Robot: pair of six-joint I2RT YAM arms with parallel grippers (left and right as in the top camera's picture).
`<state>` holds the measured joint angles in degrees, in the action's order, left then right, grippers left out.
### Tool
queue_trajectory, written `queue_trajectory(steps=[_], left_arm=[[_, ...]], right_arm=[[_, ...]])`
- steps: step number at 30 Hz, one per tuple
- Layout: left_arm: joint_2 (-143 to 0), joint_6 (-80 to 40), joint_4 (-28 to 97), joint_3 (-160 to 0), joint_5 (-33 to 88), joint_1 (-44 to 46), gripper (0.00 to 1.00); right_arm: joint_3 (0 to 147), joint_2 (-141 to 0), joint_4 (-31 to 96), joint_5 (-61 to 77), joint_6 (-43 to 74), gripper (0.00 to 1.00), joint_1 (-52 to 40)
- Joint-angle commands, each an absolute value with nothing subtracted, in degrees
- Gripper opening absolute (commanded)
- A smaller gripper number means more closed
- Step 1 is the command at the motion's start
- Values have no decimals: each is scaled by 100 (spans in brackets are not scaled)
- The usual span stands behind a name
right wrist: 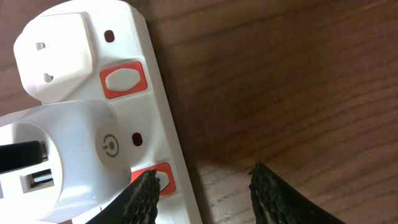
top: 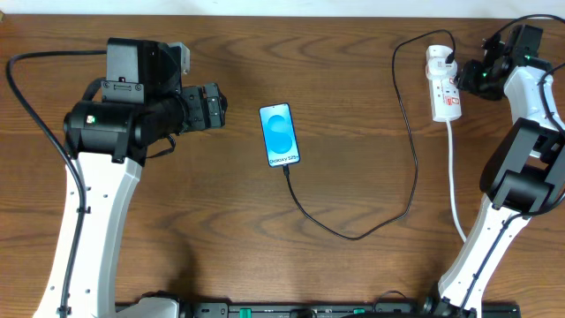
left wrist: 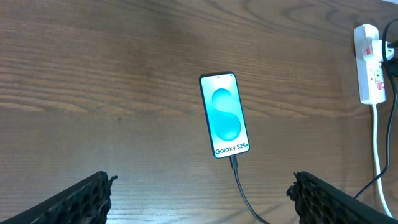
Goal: Plug charger to phone and switch on socket
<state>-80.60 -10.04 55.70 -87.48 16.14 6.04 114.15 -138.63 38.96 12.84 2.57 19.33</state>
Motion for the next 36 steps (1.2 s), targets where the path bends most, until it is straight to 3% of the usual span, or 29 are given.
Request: queue_trajectory(steps=[1,36], left_arm=[[-8060,-945,5592,-8820,1553,589,93],[-8060,-945,5592,-8820,1553,589,93]], right_arm=[[11382,-13998,3927,1367,316,47,1903],[11345,-14265,4010,1667,285,48,1549]])
